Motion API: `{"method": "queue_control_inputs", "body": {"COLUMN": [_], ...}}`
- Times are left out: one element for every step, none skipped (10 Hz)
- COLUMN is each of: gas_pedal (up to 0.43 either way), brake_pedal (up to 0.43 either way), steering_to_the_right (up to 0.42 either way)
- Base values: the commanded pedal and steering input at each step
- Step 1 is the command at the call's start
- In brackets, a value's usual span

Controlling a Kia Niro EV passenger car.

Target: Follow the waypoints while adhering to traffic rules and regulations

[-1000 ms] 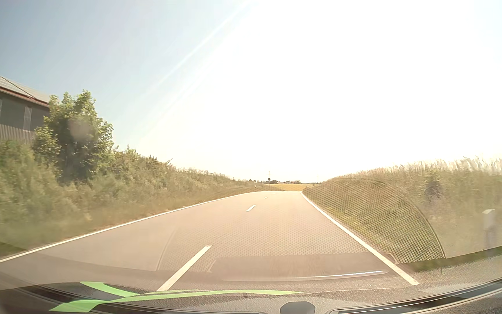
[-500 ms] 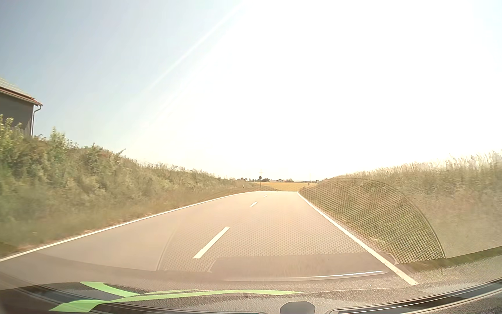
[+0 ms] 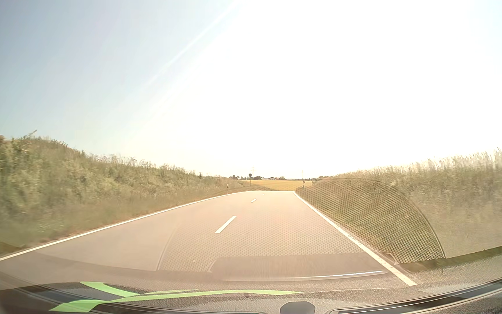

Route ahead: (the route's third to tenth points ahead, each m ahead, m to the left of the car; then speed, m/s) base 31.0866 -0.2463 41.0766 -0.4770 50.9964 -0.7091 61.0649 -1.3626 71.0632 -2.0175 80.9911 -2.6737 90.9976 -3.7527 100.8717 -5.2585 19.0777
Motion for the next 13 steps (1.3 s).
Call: {"method": "queue_control_inputs", "body": {"gas_pedal": [0.268,0.260,0.248,0.240,0.240,0.240,0.240,0.240,0.228,0.228,0.228,0.228,0.228], "brake_pedal": [0.000,0.000,0.000,0.000,0.000,0.000,0.000,0.000,0.000,0.000,0.000,0.000,0.000], "steering_to_the_right": [0.008,0.008,0.007,0.007,0.007,0.006,0.006,0.006,0.006,0.004,0.002,0.002,0.002]}}
